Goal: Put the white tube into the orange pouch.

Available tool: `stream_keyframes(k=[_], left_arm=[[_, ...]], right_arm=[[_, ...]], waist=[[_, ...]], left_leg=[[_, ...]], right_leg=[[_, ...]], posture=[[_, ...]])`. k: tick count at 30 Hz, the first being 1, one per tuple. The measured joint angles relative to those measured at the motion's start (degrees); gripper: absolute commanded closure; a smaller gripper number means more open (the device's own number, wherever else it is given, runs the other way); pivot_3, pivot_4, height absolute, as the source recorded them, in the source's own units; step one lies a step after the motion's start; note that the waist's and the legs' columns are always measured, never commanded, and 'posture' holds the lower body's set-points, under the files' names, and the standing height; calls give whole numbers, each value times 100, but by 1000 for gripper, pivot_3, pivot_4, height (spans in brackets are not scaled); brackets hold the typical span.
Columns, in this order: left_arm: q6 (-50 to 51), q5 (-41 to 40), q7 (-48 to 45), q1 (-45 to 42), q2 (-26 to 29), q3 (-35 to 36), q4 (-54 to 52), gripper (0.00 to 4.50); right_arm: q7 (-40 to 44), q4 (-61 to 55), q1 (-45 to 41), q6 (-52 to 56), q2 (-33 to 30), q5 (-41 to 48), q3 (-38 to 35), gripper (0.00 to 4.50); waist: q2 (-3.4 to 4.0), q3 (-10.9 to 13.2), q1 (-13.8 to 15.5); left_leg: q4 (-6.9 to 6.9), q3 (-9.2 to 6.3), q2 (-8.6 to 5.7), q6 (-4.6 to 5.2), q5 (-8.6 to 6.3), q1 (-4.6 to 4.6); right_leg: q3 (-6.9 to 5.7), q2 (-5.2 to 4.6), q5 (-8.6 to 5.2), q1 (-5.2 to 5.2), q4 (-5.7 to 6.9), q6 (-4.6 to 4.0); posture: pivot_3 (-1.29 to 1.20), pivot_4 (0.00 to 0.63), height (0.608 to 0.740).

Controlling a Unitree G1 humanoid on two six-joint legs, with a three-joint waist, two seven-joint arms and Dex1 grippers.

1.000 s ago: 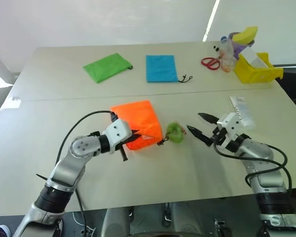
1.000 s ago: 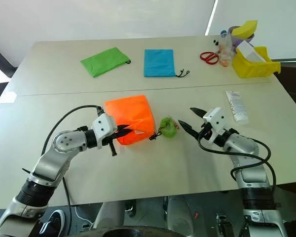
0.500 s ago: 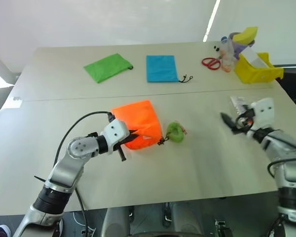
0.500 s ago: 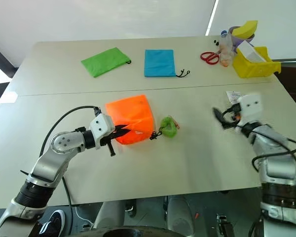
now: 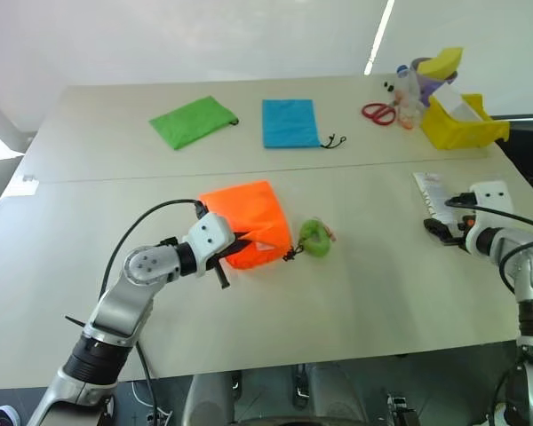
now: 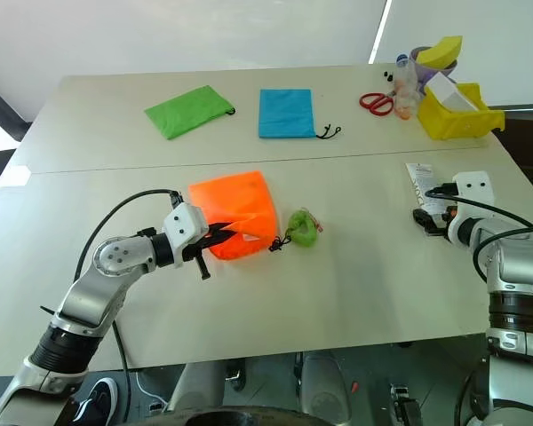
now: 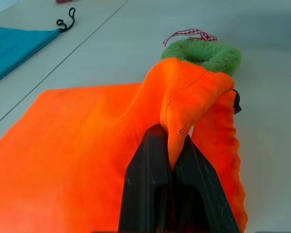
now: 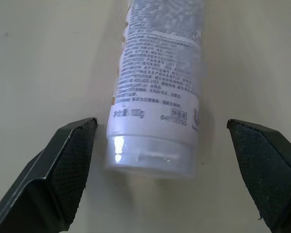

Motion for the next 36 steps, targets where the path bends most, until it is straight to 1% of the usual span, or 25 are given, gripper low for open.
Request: stream_keyframes(k=[1,3,6,7,13,17,21,25,27,29,32,34,36], left_arm=[[0,1,2,0,0,0,0,4500],[0,4,7,1,3,0,0,4500],[-1,24,7,1,7,0,0,4500],[-1,28,6,2,13,0,0,4500],[-5,31,-2,0,45,1,0,4500],[-11,32,-1,-7,44,1,2,4500],[-17,31,-5,-17,36,-1,5,4500],[-20,37,-1,-33,38,2,24,4500],[-21,39,10,-43,38,12,44,4500],[-24,39,30,-47,34,25,55,4500],[-26,24,42,-50,-23,29,55,4500],[-26,14,30,-37,-17,34,45,4500],[-25,-8,20,-17,-11,43,32,4500]], right_arm=[[-1,39,-17,6,5,8,-16,263],[-20,74,-26,38,75,62,-127,861],[-12,72,-28,87,137,156,-171,2439],[-12,72,-28,91,134,146,-166,2712],[88,-84,25,116,131,197,-155,2712],[588,-703,324,-3,124,319,21,2712],[1302,-1746,559,-22,104,798,61,2712],[2180,-3047,916,222,-204,1678,2,2712],[2676,-3901,1419,395,-479,2173,38,2712],[2946,-4573,1838,600,-635,2555,166,2712],[3057,-5269,2306,573,-680,2668,610,2712],[3045,-5471,2502,401,-759,2510,930,2712],[3004,-5493,2498,339,-777,2427,1113,2712]], waist=[[0,0,1],[0,0,1],[0,0,8],[0,0,13],[1,0,5],[6,2,-1],[19,8,-6],[20,8,31],[20,8,44],[20,8,19],[19,8,1],[19,8,6],[19,8,3]], left_leg=[[0,-1,0,0,0,0],[1,0,0,0,0,0],[3,0,0,0,0,0],[5,-1,0,0,0,0],[0,-1,1,0,0,-1],[-3,-1,2,1,0,-2],[-1,-2,2,1,0,-3],[-3,-12,4,-13,-8,-5],[-7,-14,6,-9,-13,-7],[-6,-10,5,2,-19,-8],[-2,-6,2,3,-22,-7],[-1,-6,1,3,-22,-5],[-2,-7,2,2,-23,-4]], right_leg=[[0,1,0,0,0,0],[0,1,1,1,0,2],[0,0,2,3,0,4],[0,-1,2,3,0,4],[0,0,2,-1,0,4],[0,1,2,-3,0,5],[1,2,2,-5,0,7],[-4,1,-1,0,-6,7],[-5,-5,-2,3,-16,9],[-4,-15,-3,4,-21,9],[-4,-25,-2,3,-22,10],[-6,-31,-5,-6,-22,16],[-12,-42,-9,-18,-29,23]], posture=[[0,150,736],[0,150,736],[0,150,736],[0,150,736],[0,150,736],[0,150,736],[0,150,736],[0,150,736],[0,150,736],[0,150,736],[0,150,736],[0,150,736],[0,150,736]])
